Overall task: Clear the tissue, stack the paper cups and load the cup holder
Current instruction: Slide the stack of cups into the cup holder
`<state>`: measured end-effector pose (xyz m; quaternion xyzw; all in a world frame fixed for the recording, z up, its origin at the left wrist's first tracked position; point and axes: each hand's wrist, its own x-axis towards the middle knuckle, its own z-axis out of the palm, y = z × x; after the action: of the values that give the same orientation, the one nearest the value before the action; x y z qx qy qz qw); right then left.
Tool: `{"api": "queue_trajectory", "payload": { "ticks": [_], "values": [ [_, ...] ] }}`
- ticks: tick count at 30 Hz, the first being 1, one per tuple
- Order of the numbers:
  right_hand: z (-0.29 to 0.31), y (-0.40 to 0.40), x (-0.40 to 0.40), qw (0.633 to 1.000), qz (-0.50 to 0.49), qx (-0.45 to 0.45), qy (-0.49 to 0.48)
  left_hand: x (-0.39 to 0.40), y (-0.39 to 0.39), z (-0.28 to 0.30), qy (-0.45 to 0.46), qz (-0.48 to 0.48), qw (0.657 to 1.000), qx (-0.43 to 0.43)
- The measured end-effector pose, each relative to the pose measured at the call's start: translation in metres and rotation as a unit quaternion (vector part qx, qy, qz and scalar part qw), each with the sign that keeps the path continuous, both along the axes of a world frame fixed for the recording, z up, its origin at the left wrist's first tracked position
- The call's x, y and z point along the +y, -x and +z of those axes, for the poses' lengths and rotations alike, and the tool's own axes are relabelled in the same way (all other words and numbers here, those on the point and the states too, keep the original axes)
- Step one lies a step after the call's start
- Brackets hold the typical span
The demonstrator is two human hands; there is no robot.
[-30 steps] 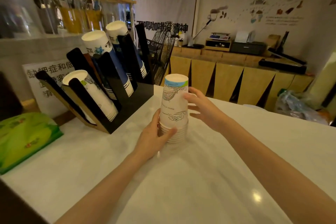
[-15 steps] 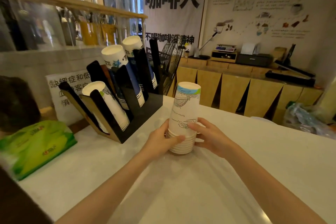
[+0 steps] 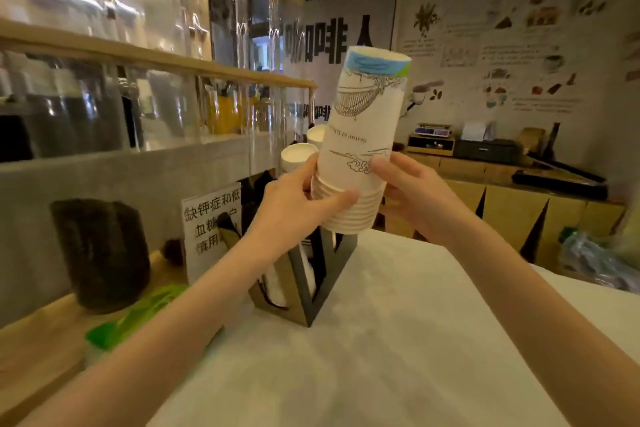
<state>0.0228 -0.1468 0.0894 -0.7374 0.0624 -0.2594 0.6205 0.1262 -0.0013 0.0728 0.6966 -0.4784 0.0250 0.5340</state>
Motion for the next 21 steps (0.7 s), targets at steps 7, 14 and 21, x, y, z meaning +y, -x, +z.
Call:
{"api": "queue_trajectory", "payload": {
  "ticks": [7, 14, 21],
  "values": [
    [0.036, -0.037, 0.045, 0.998, -0.015, -0.010, 0.053, 0.043, -0.034, 0.029, 0.039, -0.012, 0.999, 0.031],
    [0.021, -0.072, 0.080, 0.999, -0.033, 0.016, 0.039, 0.065, -0.075, 0.009, 0.028, -0.021, 0.997, 0.062],
    [-0.007, -0.084, 0.093, 0.997, -0.051, 0.056, -0.001, 0.069, -0.099, -0.013, -0.028, -0.056, 0.994, 0.086]
  ]
}}
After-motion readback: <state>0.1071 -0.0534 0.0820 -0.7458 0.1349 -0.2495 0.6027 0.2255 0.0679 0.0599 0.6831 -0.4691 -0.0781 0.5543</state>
